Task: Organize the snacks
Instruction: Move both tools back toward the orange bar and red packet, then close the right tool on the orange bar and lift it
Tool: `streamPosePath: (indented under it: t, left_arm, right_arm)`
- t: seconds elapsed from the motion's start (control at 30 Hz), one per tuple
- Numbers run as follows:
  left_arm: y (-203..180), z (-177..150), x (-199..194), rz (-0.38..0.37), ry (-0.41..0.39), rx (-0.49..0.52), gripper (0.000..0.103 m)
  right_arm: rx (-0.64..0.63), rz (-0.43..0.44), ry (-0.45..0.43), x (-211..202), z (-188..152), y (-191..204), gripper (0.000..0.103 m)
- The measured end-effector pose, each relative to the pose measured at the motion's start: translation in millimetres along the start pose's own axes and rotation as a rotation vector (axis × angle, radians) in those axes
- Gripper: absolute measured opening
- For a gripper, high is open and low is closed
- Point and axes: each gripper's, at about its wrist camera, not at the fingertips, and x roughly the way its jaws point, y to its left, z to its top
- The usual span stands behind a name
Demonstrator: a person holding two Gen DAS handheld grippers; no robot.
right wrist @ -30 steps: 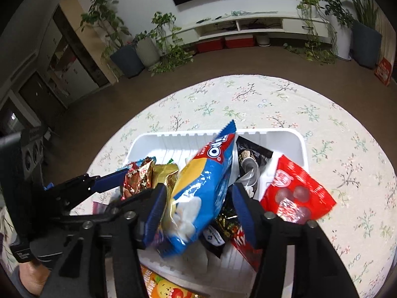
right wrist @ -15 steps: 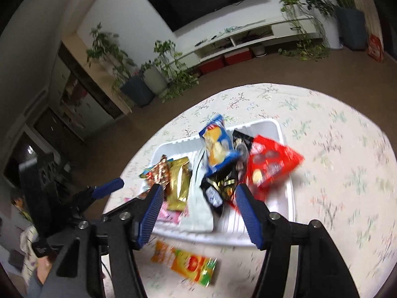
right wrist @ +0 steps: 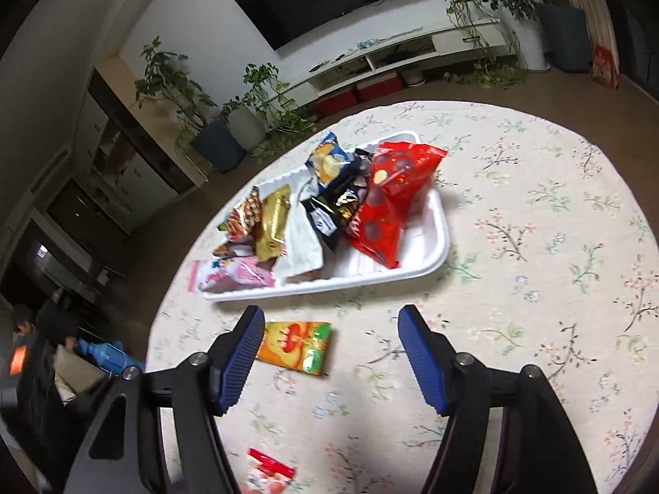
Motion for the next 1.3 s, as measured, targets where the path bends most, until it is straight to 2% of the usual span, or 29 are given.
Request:
streamPosePath:
  t: [0.23,0.37,0.7,0.73,0.77,0.87,1.0,1.17,1.3]
  left_arm:
    - [-24.5,-16.3,11.1,0.104,0.046,0.039,0.099]
    - [-26.7,-19.9,24.4,0.108,0.084,0.049,0.098]
    - [-28.8,-19.7,43.7,0.099,0.097,0.040,0.094]
    - [-27.5,-19.2,44.3,0.095,0.096,0.038,0.091]
    - [-26.1,-18.8,44.3,0.077,0.092,0.033,0.082]
    - [-24.5,-18.5,43.3,0.035,0.080,0.034,0.066]
    - [-27.1,-18.6,41.8,0.020,0.069,0.046,0.057]
    - [-25.6,-19.3,38.5,0.010,0.062,0.053,0.038]
    - [-18.2,-21.6,36.1,-0.011,0.067,0.052,0.037]
  right_arm:
    - [-0.025,-0.029,0.010,1.2,-6.4,-3.9,0.070]
    - [-0.042,-0.035,0.016,2.2,-7.6,-3.5,0.070]
    - [-0.088,-0.039,0.036,6.8,-11.4,5.6,0.070]
    - [-0.090,-0.039,0.040,7.7,-11.8,5.9,0.070]
    - [-0.091,-0.039,0.042,8.6,-11.8,6.6,0.070]
    - [-0.097,-0.040,0.045,9.9,-12.9,7.3,0.070]
    - [-0.108,-0.043,0.054,11.7,-14.0,9.6,0.070]
    - [-0.138,-0.041,0.066,13.7,-16.1,14.6,0.070]
    - [-0.169,-0.037,0.072,15.4,-18.3,20.2,0.069]
